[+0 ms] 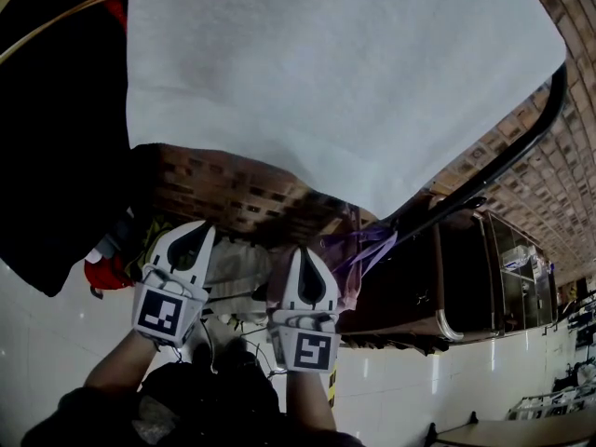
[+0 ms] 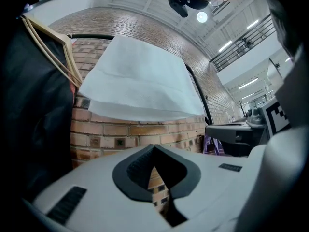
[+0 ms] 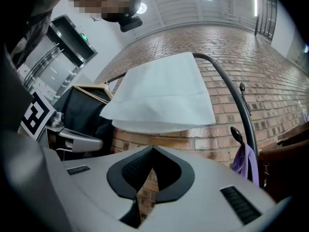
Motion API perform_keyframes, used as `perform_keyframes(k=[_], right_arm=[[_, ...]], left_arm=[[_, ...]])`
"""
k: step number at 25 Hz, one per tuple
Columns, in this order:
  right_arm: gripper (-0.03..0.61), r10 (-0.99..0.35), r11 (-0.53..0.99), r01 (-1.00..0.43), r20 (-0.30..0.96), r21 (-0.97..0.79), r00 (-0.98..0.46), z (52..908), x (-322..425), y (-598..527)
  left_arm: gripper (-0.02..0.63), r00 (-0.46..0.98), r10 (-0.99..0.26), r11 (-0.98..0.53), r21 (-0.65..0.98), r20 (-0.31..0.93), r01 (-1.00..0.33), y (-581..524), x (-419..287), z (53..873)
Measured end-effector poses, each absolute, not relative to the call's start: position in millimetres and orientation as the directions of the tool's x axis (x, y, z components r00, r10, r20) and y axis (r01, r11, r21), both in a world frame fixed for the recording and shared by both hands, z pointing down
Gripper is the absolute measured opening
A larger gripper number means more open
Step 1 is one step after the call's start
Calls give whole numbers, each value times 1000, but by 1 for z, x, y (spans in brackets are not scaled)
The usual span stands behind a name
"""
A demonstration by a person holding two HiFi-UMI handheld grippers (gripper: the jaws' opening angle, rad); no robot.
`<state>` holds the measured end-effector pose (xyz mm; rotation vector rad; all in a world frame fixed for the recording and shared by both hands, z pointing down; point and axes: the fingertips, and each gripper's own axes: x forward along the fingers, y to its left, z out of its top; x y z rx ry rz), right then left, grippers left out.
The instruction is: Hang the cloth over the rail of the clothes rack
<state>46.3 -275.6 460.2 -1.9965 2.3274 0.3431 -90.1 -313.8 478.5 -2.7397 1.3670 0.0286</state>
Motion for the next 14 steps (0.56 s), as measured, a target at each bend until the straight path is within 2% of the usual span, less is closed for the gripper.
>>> perform_keyframes(k=[14], right_arm=[[0, -977, 84, -986, -182, 145, -110, 460, 64, -281]], left_arm=[[15, 617, -785, -614, -61, -56, -787, -320, -84, 480]])
